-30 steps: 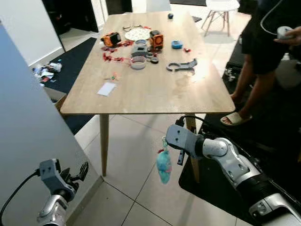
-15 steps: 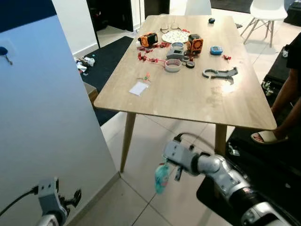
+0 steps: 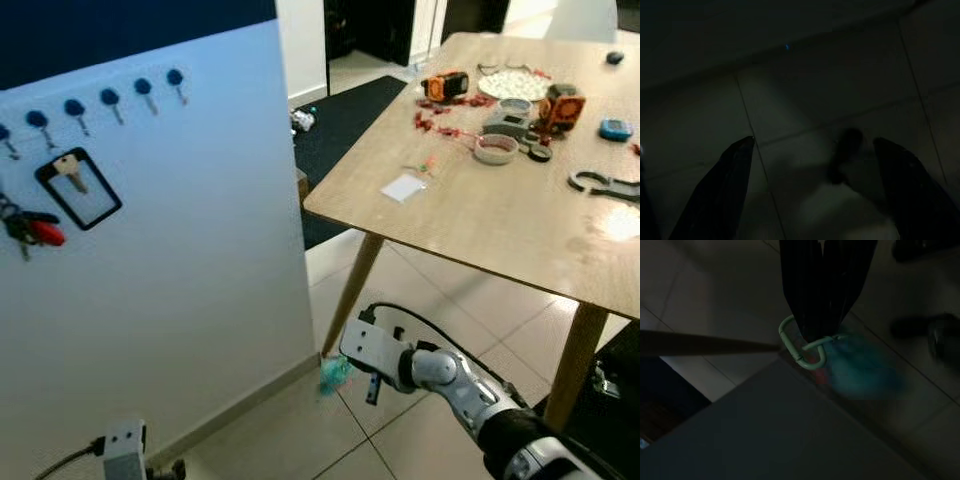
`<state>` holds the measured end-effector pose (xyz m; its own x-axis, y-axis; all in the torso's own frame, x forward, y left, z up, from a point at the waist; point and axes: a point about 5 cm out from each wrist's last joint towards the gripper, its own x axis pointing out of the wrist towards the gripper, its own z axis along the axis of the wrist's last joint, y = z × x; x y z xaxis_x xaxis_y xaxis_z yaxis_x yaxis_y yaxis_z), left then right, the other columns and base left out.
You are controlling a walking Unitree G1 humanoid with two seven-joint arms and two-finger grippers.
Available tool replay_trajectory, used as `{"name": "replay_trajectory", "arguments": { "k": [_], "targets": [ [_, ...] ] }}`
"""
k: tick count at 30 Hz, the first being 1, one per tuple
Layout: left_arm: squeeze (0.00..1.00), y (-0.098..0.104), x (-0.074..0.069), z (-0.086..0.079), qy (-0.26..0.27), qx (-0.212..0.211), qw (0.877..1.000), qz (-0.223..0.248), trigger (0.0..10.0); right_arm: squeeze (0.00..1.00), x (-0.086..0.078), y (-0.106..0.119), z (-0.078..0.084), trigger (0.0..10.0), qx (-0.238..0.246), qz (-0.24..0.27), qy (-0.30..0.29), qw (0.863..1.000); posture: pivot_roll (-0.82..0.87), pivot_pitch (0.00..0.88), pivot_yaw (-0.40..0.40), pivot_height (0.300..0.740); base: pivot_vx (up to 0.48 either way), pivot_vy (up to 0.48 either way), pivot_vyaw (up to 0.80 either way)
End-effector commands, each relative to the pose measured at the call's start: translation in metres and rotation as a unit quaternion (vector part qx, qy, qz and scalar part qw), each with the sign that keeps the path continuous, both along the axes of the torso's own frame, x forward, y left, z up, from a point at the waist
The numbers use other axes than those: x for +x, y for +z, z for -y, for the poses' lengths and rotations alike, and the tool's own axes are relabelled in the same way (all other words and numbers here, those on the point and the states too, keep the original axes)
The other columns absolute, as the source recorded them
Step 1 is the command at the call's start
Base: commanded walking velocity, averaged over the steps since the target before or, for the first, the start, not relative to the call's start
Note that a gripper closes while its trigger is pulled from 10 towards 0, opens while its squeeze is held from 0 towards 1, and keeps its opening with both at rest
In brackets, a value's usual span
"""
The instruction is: Hang keys on a hook
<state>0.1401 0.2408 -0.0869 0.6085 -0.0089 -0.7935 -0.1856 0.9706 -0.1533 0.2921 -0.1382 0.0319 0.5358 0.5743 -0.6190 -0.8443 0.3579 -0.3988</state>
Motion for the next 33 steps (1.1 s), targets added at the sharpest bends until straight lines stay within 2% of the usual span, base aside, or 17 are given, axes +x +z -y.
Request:
{"name": "replay_trajectory", "arguments": {
  "k": [1,18,33],
  "targets": [
    [0.00,0.000,0.000,-0.001,-0.008,0.007,1.000,-0.007,10.0,0.00,0.003,0.005,-0.009,10.0,0.010,0.021,0.011,1.000,-0.11,0.037,0.078,0.740,0.000,0.000,0.77],
    [0.00,-0.004,0.000,0.014,-0.040,-0.002,0.999,-0.018,10.0,0.00,0.018,0.022,-0.009,10.0,0.016,0.075,0.004,0.997,-0.12,0.035,0.090,0.740,0.000,0.000,0.77],
    [0.00,-0.004,0.000,0.016,-0.046,-0.007,0.999,-0.020,10.0,0.00,0.030,0.041,-0.011,10.0,0.033,0.116,-0.007,0.993,-0.12,0.038,0.092,0.740,0.000,0.000,0.77]
  ]
}}
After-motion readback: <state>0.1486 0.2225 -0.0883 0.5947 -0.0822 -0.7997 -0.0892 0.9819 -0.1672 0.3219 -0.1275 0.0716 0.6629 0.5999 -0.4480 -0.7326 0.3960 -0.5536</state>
